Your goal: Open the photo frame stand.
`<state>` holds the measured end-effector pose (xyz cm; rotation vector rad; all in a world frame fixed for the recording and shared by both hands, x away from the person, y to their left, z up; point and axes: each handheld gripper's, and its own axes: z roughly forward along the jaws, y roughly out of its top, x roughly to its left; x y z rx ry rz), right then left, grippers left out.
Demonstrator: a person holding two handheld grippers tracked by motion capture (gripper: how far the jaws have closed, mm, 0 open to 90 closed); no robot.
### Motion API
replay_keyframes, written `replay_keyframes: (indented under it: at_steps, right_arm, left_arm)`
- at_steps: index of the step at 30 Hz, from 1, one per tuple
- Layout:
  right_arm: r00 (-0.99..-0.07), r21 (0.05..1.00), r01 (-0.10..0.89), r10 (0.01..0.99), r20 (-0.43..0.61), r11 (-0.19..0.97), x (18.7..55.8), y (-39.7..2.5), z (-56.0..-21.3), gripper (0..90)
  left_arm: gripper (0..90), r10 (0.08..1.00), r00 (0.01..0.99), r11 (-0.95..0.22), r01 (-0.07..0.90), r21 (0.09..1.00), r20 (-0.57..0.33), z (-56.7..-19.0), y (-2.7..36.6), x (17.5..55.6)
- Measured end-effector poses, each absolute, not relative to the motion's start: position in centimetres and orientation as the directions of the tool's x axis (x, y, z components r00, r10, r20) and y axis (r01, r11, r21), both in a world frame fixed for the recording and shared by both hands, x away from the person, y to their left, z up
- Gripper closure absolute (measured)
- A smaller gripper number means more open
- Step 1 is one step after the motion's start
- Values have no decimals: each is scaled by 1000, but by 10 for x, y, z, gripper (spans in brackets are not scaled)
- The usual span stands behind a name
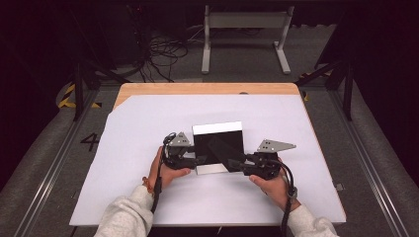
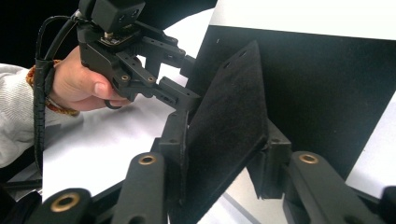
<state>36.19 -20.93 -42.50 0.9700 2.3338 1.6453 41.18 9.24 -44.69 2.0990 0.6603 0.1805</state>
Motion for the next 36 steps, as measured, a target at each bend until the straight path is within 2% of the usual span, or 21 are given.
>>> replay_keyframes:
  at_steps: [14,23,30,32,36]
  right_arm:
    - [-787,882,409,579,211,234,361,-206,-426,694]
    - [-788,874,400,590,175,276,359,-200,-429,714]
    - [-793,872,400,584,173,284,358,-201,-430,716]
    - [-800,871,398,574,175,289,357,-201,-430,719]
    - [-807,871,393,565,173,295,356,-201,-429,717]
  left_arm:
    - [589,559,829,-472,306,827,12,-435,96,407]
    - [653,567,823,-464,279,841,40,-431,101,404]
    - [646,563,826,-452,277,848,30,-434,101,404]
    - [595,560,827,-465,275,842,38,-437,99,403]
    - [557,547,837,-474,287,832,24,-443,98,404]
